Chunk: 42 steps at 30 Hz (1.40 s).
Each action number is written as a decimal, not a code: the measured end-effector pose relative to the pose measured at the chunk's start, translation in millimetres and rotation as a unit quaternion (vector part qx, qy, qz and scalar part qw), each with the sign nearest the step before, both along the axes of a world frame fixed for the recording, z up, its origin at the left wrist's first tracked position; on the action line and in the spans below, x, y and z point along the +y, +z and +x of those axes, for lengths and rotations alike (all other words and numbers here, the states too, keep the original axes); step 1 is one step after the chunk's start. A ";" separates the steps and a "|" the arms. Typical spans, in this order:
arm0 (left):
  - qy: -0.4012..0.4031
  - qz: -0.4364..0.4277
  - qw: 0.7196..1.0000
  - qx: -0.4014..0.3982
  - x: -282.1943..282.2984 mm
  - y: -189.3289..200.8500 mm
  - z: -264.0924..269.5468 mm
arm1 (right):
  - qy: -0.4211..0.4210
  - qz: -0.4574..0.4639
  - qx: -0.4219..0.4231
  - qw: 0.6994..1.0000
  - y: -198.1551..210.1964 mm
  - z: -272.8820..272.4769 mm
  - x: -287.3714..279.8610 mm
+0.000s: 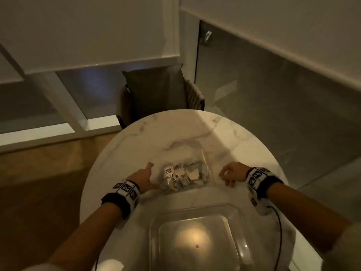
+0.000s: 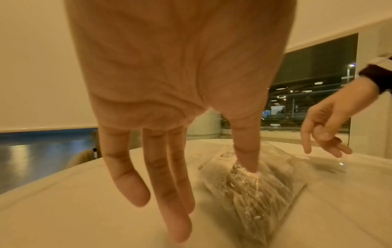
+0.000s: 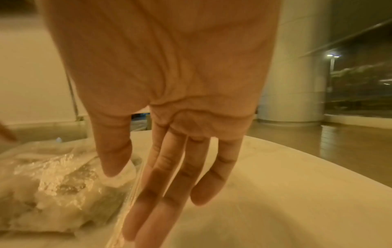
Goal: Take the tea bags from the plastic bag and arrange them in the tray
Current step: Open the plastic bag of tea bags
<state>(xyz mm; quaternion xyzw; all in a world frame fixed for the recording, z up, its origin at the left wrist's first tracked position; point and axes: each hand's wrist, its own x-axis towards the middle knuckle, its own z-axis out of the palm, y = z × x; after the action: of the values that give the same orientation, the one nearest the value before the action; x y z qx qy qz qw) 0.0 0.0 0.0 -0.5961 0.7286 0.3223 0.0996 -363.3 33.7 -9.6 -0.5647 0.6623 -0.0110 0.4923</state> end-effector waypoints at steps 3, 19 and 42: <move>-0.012 0.021 0.999 0.027 -7.9 -11.2 -11.0 | 0.035 0.006 0.057 0.998 -11.5 14.0 -20.3; 0.052 -0.071 0.989 0.122 23.9 -20.8 16.7 | 0.065 -0.145 -0.130 0.979 35.8 81.1 -25.4; 0.201 -0.090 0.960 0.174 225.0 -46.4 122.6 | -0.088 -0.109 -0.370 0.918 38.5 230.4 180.1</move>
<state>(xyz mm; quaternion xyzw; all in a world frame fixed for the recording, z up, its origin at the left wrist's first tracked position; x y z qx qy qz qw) 122.6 225.0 -46.4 -0.6714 0.6256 0.3680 -0.1497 -132.9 213.8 28.9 -0.5102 0.4745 -0.3345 0.6345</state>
